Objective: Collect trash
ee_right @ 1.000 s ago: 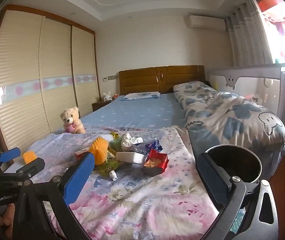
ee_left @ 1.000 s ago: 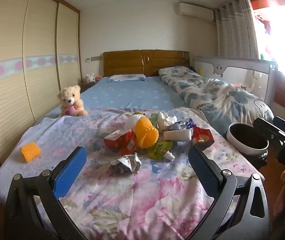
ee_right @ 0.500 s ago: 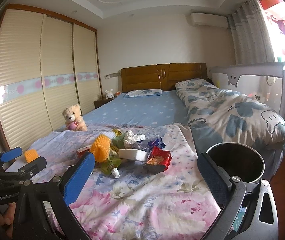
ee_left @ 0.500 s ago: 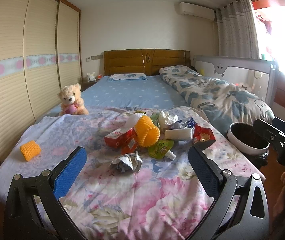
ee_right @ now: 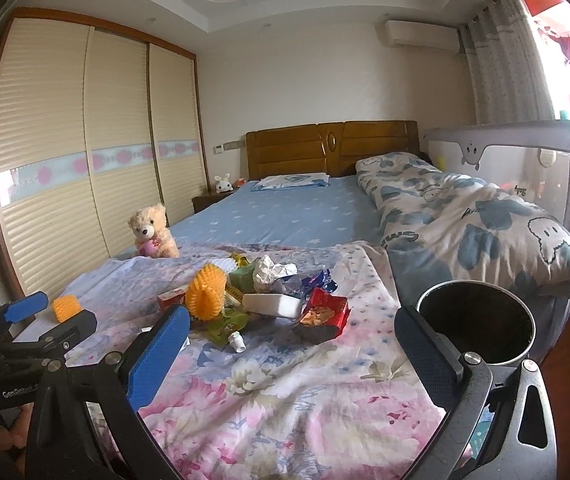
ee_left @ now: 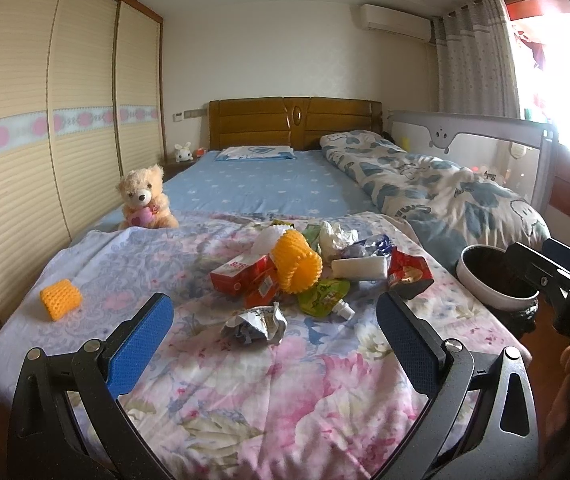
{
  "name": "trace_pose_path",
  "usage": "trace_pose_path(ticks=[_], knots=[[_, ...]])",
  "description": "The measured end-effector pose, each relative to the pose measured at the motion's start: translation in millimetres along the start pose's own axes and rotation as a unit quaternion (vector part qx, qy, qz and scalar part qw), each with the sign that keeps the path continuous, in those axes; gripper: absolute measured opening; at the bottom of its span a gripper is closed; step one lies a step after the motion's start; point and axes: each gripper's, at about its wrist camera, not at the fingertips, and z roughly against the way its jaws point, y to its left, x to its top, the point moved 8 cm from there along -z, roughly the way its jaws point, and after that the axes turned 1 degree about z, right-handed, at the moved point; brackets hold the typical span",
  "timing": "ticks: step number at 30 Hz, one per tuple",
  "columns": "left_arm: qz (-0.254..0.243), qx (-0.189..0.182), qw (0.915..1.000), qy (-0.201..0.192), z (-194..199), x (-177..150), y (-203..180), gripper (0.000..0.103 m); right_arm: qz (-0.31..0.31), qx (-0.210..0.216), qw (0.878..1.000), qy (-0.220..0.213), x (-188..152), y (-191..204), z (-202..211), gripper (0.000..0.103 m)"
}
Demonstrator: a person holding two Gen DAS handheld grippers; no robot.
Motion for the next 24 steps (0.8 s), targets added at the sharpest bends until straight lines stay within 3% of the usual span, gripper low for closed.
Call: trace_pose_path(ticks=[24], knots=[[0.002, 0.0, 1.0, 0.003, -2.9, -3.3, 2.8, 0.103, 0.0, 0.006, 1.0, 0.003, 0.6, 4.9, -1.5, 0.103]])
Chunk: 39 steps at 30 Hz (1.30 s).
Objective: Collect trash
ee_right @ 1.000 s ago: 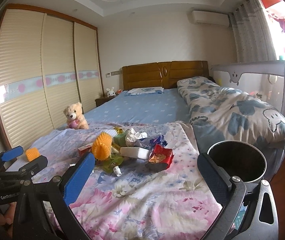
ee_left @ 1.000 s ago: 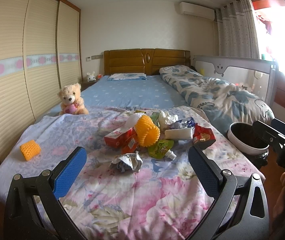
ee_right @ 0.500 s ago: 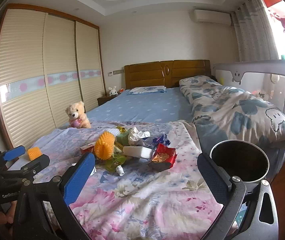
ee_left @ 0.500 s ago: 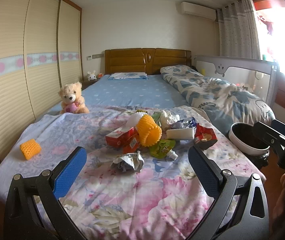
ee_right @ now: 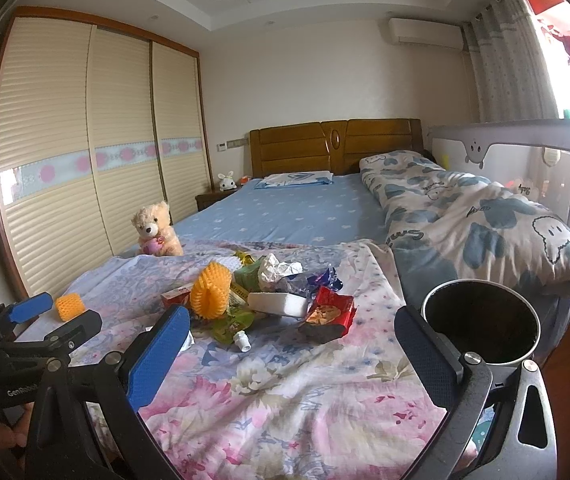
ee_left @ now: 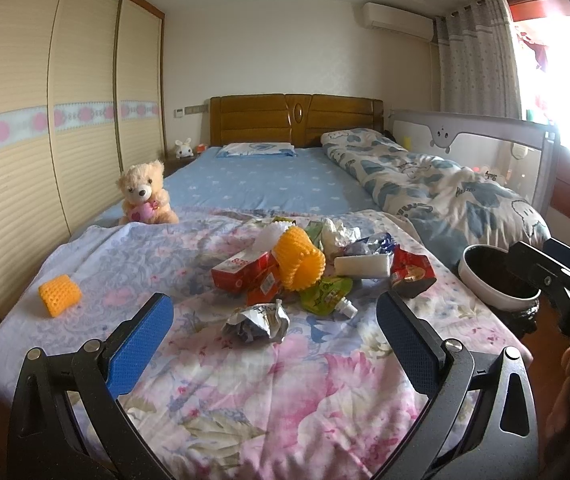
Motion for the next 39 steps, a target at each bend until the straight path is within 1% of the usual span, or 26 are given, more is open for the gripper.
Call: trace_pose_path(ticks=[7, 12, 17, 25, 29, 35, 39], knots=[[0.002, 0.0, 1.0, 0.004, -2, -5, 1, 0.103, -0.001, 0.001, 1.0, 0.0, 0, 0, 0, 0.103], [0.007, -0.001, 0.9999, 0.015, -5, -9, 2, 0.103, -0.002, 0.004, 1.0, 0.007, -3, 3, -4, 0.103], [0.022, 0.002, 0.9989, 0.042, -17, -14, 12, 0.103, -0.005, 0.009, 1.0, 0.023, -9, 3, -12, 0.103], [0.051, 0.004, 0.994, 0.097, -49, -30, 31, 0.103, -0.016, 0.02, 0.998, 0.061, -20, 0, -37, 0.102], [0.055, 0.003, 0.9913, 0.119, -67, -36, 34, 0.103, -0.021, 0.012, 0.996, 0.084, -26, -6, -53, 0.102], [0.05, 0.005, 0.9876, 0.149, -97, -43, 32, 0.103, -0.03, 0.0, 0.993, 0.116, -36, -20, -79, 0.102], [0.053, 0.007, 0.9853, 0.162, -116, -44, 33, 0.103, -0.044, -0.007, 0.99, 0.137, -41, -31, -99, 0.099]])
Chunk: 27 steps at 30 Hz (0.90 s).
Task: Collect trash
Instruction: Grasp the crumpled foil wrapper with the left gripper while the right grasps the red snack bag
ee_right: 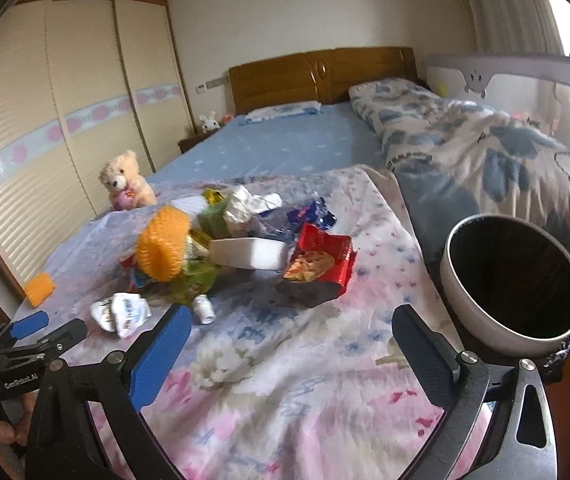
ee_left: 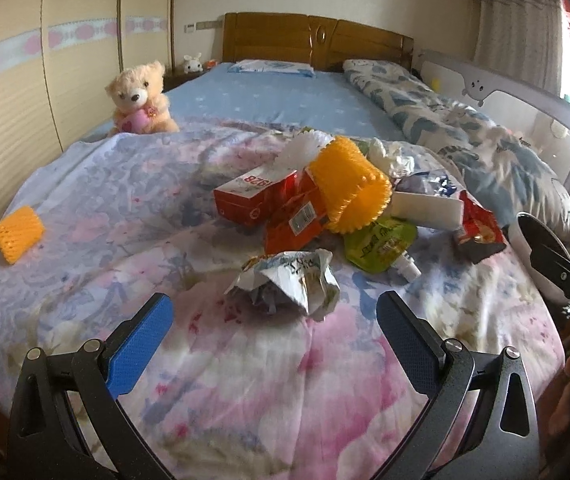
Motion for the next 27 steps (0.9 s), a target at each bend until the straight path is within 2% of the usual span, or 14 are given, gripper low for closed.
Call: trace_pose_path(ticks=[10, 13, 16, 17, 18, 19, 21, 23, 27], knots=[[0.003, 0.008, 0.9994, 0.033, -40, 8, 2, 0.103, -0.041, -0.006, 0.999, 0.036, 11, -28, -50, 0.088], [-0.003, 0.005, 0.9992, 0.039, -47, 7, 0, 0.097, -0.061, -0.001, 0.997, 0.048, 13, -37, -64, 0.082], [-0.012, -0.004, 0.9986, 0.051, -54, 4, -5, 0.078, -0.077, 0.008, 0.995, 0.06, 13, -42, -76, 0.075], [-0.014, -0.008, 0.9983, 0.056, -57, 2, -7, 0.065, -0.081, 0.01, 0.995, 0.064, 14, -43, -80, 0.07], [-0.016, -0.011, 0.9979, 0.062, -59, 0, -8, 0.055, -0.086, 0.014, 0.994, 0.069, 13, -44, -85, 0.062], [-0.018, -0.018, 0.9976, 0.064, -60, -2, -10, 0.051, -0.09, 0.018, 0.993, 0.073, 13, -45, -88, 0.056], [-0.028, -0.019, 0.9978, 0.057, -57, -2, -13, 0.037, -0.098, 0.028, 0.991, 0.086, 9, -44, -95, 0.029], [-0.036, -0.024, 0.9977, 0.053, -55, -2, -17, 0.032, -0.104, 0.039, 0.99, 0.092, 7, -44, -98, 0.015], [-0.039, -0.041, 0.9973, 0.048, -47, -2, -27, 0.027, -0.102, 0.049, 0.99, 0.083, 4, -40, -91, 0.009]])
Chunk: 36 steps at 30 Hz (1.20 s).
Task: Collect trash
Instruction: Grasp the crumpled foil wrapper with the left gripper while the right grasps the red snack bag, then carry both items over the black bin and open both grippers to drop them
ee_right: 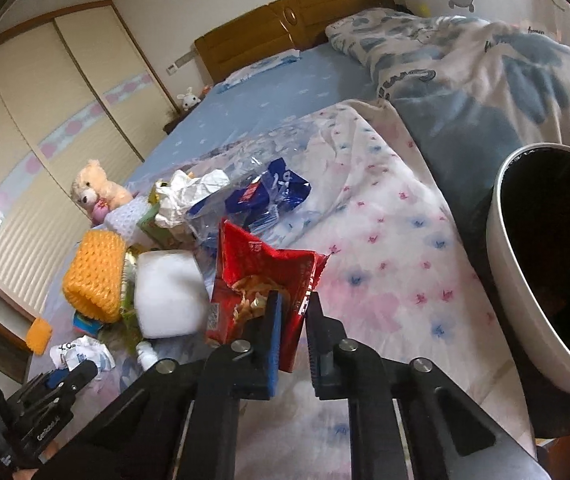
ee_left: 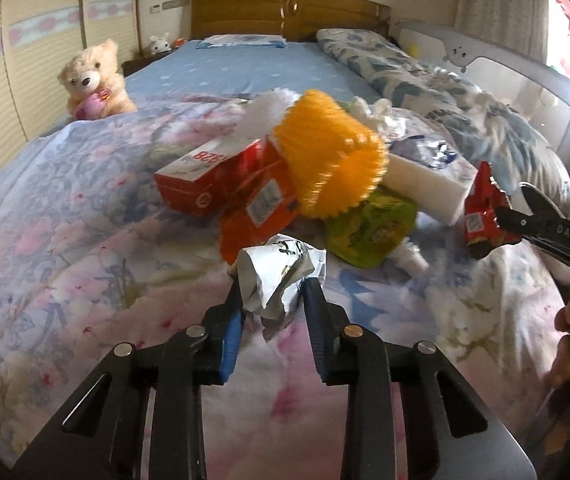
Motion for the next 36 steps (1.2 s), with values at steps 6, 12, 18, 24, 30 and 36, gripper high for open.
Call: trace_pose_path(ticks=[6, 12, 18, 24, 30, 36], knots=[[-0.021, -0.034, 0.999, -0.017, 19, 4, -28, 0.026, -0.002, 0.001, 1.0, -0.017, -2, -3, 22, 0.006], [-0.041, -0.075, 0.9962, -0.02, 27, 9, -62, 0.026, -0.007, -0.011, 0.999, -0.033, -3, -18, 48, 0.004], [-0.073, -0.102, 0.9918, -0.026, 34, 11, -101, 0.026, -0.02, -0.022, 0.998, -0.047, -4, -38, 70, 0.004], [-0.096, -0.126, 0.987, -0.024, 34, 16, -136, 0.026, -0.037, -0.038, 0.997, -0.063, -2, -63, 91, 0.004], [-0.121, -0.144, 0.9819, -0.022, 30, 18, -171, 0.026, -0.054, -0.058, 0.994, -0.077, 1, -91, 111, 0.004], [-0.147, -0.158, 0.9761, -0.021, 27, 21, -205, 0.026, -0.071, -0.078, 0.99, -0.091, 3, -120, 129, 0.004]])
